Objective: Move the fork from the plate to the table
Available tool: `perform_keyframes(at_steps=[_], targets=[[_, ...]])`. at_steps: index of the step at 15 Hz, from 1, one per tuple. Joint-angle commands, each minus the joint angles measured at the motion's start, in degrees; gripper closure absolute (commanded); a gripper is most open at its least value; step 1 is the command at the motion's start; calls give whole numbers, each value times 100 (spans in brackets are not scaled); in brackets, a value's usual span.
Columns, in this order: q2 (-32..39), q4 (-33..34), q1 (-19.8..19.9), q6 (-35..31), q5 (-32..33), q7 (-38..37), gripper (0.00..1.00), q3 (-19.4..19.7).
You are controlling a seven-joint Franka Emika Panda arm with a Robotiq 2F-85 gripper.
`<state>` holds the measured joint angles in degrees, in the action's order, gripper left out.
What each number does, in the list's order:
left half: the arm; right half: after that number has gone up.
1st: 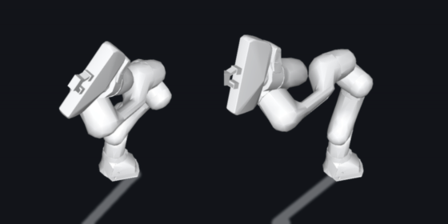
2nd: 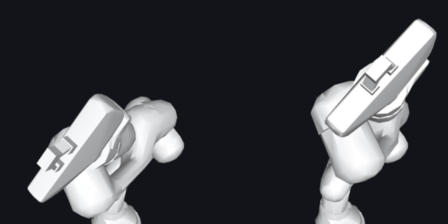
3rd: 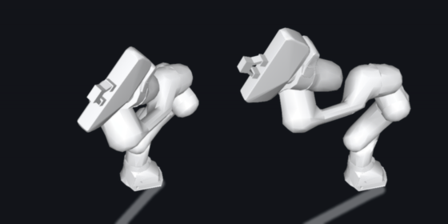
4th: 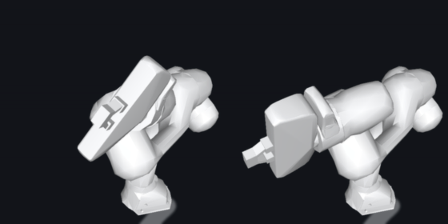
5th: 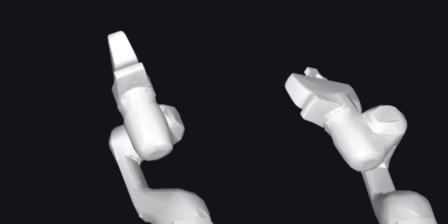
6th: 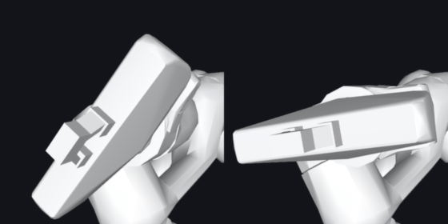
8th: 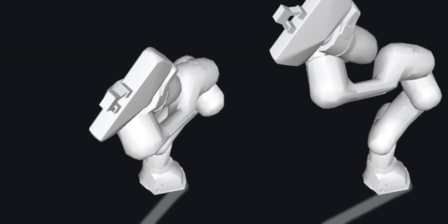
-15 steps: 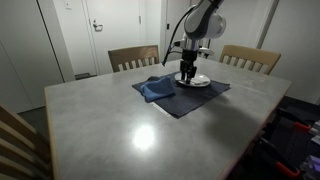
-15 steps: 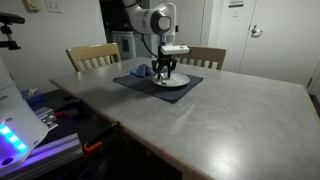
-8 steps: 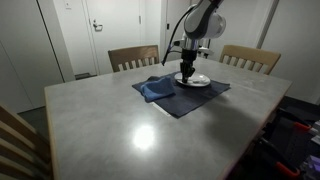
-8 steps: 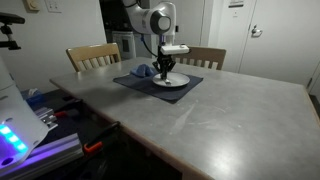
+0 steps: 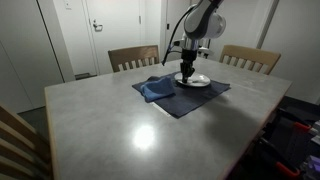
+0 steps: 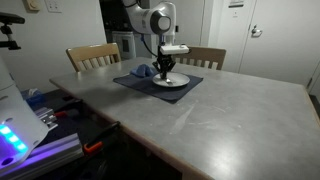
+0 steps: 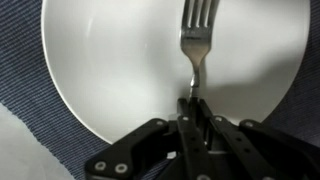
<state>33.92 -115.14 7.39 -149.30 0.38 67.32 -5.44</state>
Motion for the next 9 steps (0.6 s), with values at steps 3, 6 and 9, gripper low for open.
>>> perform_keyframes(at_steps=[3,6,9], targets=[[-354,-365,46,139,96,-115,97,-76],[-519,-455,5,419,92,-128,97,-103],[-717,-580,-17,677,12,-95,97,-193]])
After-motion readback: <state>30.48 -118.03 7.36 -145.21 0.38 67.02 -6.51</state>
